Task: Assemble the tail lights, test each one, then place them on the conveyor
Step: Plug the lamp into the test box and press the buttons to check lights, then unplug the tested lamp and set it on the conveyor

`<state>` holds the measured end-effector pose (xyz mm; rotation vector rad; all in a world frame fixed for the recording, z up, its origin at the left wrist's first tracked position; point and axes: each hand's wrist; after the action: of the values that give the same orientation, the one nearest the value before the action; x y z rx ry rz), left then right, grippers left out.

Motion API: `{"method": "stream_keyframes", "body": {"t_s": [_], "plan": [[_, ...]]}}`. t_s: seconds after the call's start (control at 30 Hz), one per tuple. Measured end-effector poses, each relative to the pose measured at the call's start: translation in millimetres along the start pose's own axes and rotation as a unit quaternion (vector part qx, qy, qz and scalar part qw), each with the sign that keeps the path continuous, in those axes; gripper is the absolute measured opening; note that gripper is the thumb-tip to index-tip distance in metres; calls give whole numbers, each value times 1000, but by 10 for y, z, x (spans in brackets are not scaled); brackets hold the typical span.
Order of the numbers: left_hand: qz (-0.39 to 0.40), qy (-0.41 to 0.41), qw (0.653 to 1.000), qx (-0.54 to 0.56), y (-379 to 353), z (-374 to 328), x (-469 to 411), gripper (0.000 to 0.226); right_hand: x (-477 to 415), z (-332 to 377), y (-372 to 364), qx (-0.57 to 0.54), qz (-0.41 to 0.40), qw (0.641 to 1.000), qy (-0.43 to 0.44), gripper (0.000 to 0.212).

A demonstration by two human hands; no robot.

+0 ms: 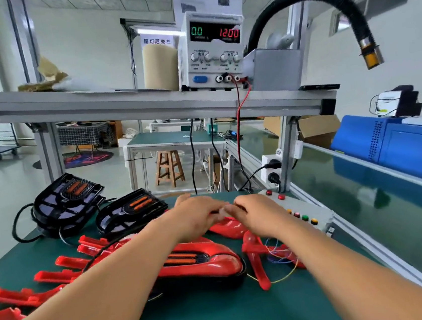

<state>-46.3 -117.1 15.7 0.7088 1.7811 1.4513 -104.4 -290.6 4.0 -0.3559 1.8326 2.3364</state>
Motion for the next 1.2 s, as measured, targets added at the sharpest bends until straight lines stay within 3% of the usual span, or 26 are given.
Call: {"method": "stream_keyframes", "body": {"t_s": [0.23, 0.47, 0.53, 0.6, 0.7, 0.8, 0.93, 1.2], "plan": [[0, -43, 999, -5, 38, 108, -35, 28, 118, -51, -107, 45, -38, 998, -1, 70], [-111, 81, 990, 0, 319, 594, 215, 29, 223, -415, -216, 119, 46, 981, -145, 77], [-145, 85, 986, 22, 405, 598, 233, 33, 203, -327, -258, 136, 13, 983, -124, 72], [-152, 94, 983, 33, 500, 602, 244, 33, 191, -162, -254, 59, 4, 997, -46, 79], [-163, 107, 979, 57, 645, 601, 294, 23, 210, 157, -286, -99, 135, 985, 34, 109], [-177, 96, 977, 71, 774, 541, 335, 20, 193, 394, -380, -75, 247, 965, 43, 127], [-219, 86, 968, 88, 957, 457, 431, 24, 153, 509, -394, -58, 316, 947, 28, 124], [-336, 57, 925, 169, 1477, 279, 656, 16, 215, 561, -439, -73, 258, 964, 7, 116]]}}
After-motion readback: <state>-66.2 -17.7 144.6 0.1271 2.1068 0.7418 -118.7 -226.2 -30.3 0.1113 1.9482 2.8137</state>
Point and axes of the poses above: each hand's wrist, its own x-axis away from the middle knuckle, its own y-axis out of the back of the hand, z = x × y, and after that the axes turned 3 degrees about -y, right-handed
